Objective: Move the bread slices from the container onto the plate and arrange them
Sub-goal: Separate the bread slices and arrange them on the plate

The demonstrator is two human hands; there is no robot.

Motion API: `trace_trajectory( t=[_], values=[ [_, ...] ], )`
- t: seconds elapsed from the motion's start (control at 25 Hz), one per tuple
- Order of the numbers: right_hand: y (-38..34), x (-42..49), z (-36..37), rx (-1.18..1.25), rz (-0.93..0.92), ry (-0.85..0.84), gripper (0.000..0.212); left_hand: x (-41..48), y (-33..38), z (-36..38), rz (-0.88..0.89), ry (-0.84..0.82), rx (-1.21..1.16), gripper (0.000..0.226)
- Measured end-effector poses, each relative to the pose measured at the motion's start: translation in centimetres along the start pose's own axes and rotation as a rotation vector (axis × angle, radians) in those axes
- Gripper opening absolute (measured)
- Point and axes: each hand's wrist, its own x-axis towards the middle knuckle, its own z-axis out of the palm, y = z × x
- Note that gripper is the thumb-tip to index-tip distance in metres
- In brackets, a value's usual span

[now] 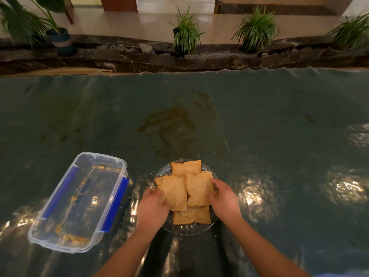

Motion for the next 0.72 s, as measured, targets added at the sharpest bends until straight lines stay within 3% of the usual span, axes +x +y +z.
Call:
trace_trajectory(
  t=[0.24, 0.4, 0.52, 0.72],
  values=[
    [0.0, 0.1, 0.2, -0.023, -0.012, 0.048, 0.045, -1.0, -0.4, 0.3, 0.134, 0.021, 0.085, 0.032],
    [-0.7, 0.9, 0.4, -0.193, -0.195, 0.118, 0.046, -2.3, -0.4, 0.9, 0.252, 0.018, 0.141, 0.042],
    [-1.7, 3.0, 0.8, -0.341, -0.285, 0.019, 0.059, -2.8, -0.5, 1.2, 0.283, 0.006, 0.159, 0.049],
    [-1.9, 5.0, 2.0, -0.492, -0.243, -0.097, 0.07, -3.0, -0.6, 1.2, 0.293, -0.031, 0.214, 0.051]
  ],
)
